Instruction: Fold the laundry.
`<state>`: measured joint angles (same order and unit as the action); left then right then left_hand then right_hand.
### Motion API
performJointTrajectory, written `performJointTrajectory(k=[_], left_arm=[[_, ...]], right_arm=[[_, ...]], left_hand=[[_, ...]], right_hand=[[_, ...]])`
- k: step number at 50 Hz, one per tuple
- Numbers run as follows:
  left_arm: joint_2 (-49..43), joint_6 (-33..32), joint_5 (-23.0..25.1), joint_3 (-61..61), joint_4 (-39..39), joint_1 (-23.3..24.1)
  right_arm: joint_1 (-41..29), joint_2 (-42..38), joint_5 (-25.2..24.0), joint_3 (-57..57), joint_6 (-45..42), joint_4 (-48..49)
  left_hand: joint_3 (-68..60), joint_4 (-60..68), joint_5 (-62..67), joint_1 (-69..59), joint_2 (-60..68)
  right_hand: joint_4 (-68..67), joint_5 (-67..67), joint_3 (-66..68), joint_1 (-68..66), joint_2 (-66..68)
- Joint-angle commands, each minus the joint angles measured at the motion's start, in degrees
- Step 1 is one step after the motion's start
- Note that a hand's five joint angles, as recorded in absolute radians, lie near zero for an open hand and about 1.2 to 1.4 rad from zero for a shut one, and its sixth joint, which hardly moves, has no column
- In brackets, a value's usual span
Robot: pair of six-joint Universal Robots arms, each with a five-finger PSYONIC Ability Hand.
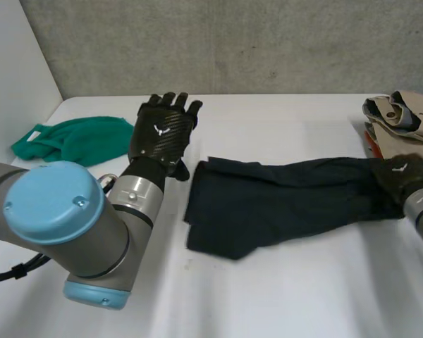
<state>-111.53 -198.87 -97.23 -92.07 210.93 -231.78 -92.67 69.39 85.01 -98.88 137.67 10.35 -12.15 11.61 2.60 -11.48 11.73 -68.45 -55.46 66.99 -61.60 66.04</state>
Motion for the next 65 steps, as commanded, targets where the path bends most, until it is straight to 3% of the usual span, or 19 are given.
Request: performJointTrajectory(k=[1, 2, 5, 6, 9, 11, 12, 14, 16, 19, 26, 29, 34, 43, 48, 53, 56, 61, 65], left_arm=[[3.2, -0.1, -0.1, -1.2, 0.1, -0.2], [3.3, -0.1, -0.1, -1.2, 0.1, -0.2], [3.3, -0.1, -0.2, -1.3, 0.0, -0.2], [3.4, -0.1, -0.2, -1.4, 0.0, -0.2], [3.4, -0.2, -0.3, -1.7, 0.1, 0.0], [3.4, -0.2, -0.3, -1.7, 0.1, 0.2], [3.4, -0.2, -0.3, -1.6, 0.1, 0.2], [3.5, -0.1, -0.4, -1.5, 0.1, 0.2], [3.5, -0.1, -0.4, -0.9, 0.1, 0.2], [3.4, 0.1, -0.3, 0.3, 0.3, 0.2], [2.3, 3.0, -0.2, 7.2, -1.0, 2.6], [-0.2, 3.7, -0.1, 11.4, -5.4, 4.5], [-7.6, 5.2, -0.1, 20.9, -15.6, 8.5], [-21.4, 7.1, -0.9, 34.2, -32.0, 11.3], [-25.5, 7.4, -5.1, 35.3, -36.3, 10.8], [-28.0, 6.9, -7.4, 35.4, -40.9, 8.7], [-28.3, 7.0, -7.4, 35.1, -43.5, 6.8], [-27.2, 7.2, -6.7, 34.4, -44.6, 6.2], [-21.2, 7.3, -5.9, 33.2, -43.2, 6.1]], right_arm=[[-8.3, 3.7, -2.4, 1.7, -15.3, 2.8], [-14.6, 3.1, -4.7, 2.9, -15.6, 4.2], [-22.4, 1.5, -10.3, 3.4, -16.2, 5.9], [-26.3, -1.4, -14.9, 3.2, -16.4, 7.1], [-30.8, -7.3, -22.4, 2.9, -18.0, 7.3], [-32.0, -9.0, -23.8, 3.0, -19.5, 7.5], [-32.2, -9.3, -23.3, 3.2, -20.7, 7.7], [-32.1, -8.9, -22.6, 3.3, -21.0, 8.2], [-32.3, -8.0, -20.4, 3.3, -19.0, 9.5], [-30.5, -2.1, -19.2, 2.3, -10.2, 10.3], [-22.0, 10.6, -18.1, 1.1, 33.7, 9.8], [-18.4, 11.4, -18.1, 1.8, 39.5, 7.7], [-11.8, 7.5, -18.0, 7.4, 37.9, -1.9], [-11.9, -6.9, -18.1, 21.9, 37.1, -16.8], [-12.0, -14.7, -18.1, 27.2, 35.5, -21.9], [-12.2, -21.6, -17.6, 31.8, 27.8, -24.5], [-12.2, -23.1, -15.8, 33.1, 22.9, -25.5], [-12.5, -21.1, -7.6, 33.5, 14.6, -25.3], [-13.9, -17.5, -6.6, 31.7, 13.8, -22.2]], left_hand=[[2.1, -1.6, -2.6, 1.5, -1.7], [2.1, -1.6, -2.6, 1.5, -1.7], [2.1, -1.6, -2.6, 1.5, -1.7], [2.1, -1.6, -2.6, 1.5, -1.7], [2.1, -1.6, -2.6, 1.5, -1.7], [2.1, -1.6, -2.6, 1.5, -1.7], [2.1, -1.6, -2.6, 1.5, -1.7], [2.1, -1.6, -2.6, 1.5, -1.7], [2.1, -1.6, -2.6, 1.5, -1.7], [2.1, -1.6, -2.6, 1.5, -1.7], [1.6, -1.1, -2.0, 0.9, -1.2], [1.6, -1.1, -2.0, 0.9, -1.2], [1.6, -1.1, -2.0, 0.9, -1.2], [-0.6, 1.1, 0.1, -1.3, 1.0], [-1.6, 2.1, 1.2, -2.3, 2.0], [-5.0, 5.5, 4.5, -5.6, 5.4], [-5.6, 6.2, 5.2, -6.3, 6.0], [-6.3, 6.8, 5.9, -7.0, 6.7], [-3.0, 3.5, 2.5, -3.6, 3.4]], right_hand=[[-11.6, -14.5, 13.0, -18.4, 14.0], [-11.6, -14.5, 13.0, -18.4, 14.0], [-11.6, -14.5, 13.0, -18.4, 14.0], [-11.6, -14.5, 13.0, -18.4, 14.0], [-11.6, -14.5, 13.0, -18.4, 14.0], [-11.6, -14.5, 13.0, -18.4, 14.0], [23.9, 20.9, -22.4, 17.0, -21.5], [57.0, 54.0, -55.6, 50.2, -54.6], [58.4, 55.5, -57.0, 51.6, -56.0], [58.4, 55.5, -57.0, 51.6, -56.0], [58.4, 55.5, -57.0, 51.6, -56.0], [58.4, 55.5, -57.0, 51.6, -56.0], [58.4, 55.5, -57.0, 51.6, -56.0], [58.4, 55.5, -57.0, 51.6, -56.0], [58.4, 55.5, -57.0, 51.6, -56.0], [58.4, 55.5, -57.0, 51.6, -56.0], [58.4, 55.5, -57.0, 51.6, -56.0], [58.4, 55.5, -57.0, 51.6, -56.0], [58.4, 55.5, -57.0, 51.6, -56.0]])
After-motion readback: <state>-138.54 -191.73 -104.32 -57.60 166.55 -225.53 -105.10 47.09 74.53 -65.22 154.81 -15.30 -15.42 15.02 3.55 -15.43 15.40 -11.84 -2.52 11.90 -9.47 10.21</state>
